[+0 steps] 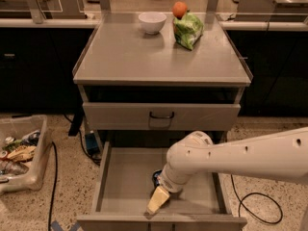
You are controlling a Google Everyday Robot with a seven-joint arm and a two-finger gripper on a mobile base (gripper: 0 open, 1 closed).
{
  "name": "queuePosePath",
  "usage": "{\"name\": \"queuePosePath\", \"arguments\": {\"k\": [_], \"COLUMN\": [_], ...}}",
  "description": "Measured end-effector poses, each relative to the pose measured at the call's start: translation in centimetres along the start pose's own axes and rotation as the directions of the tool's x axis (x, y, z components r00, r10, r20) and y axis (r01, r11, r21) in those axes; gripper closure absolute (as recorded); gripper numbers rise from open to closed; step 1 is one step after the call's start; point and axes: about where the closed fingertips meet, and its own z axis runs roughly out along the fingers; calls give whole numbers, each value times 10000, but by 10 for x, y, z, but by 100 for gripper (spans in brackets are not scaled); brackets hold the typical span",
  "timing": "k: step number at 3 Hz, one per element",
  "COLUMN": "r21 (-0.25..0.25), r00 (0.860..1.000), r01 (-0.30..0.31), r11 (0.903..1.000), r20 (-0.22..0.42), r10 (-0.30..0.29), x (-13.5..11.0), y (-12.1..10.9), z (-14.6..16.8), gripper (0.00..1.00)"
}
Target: Pick pepsi can from middle drawer and place on counter
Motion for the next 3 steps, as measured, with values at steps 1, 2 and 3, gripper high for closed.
{"name": "queuePosePath", "arguments": {"k": [1, 2, 3], "r21": [173, 452, 515], "r00": [9970, 9877, 9762], "r01": [-575, -1010, -1615], "r11": [9982, 9939, 9855], "r20": [529, 1242, 1545], "r10": [566, 947, 1519], "x": [-6, -29, -67], "y": [-4, -11, -19], "z": [2, 18, 44], "gripper": [0, 0, 0]}}
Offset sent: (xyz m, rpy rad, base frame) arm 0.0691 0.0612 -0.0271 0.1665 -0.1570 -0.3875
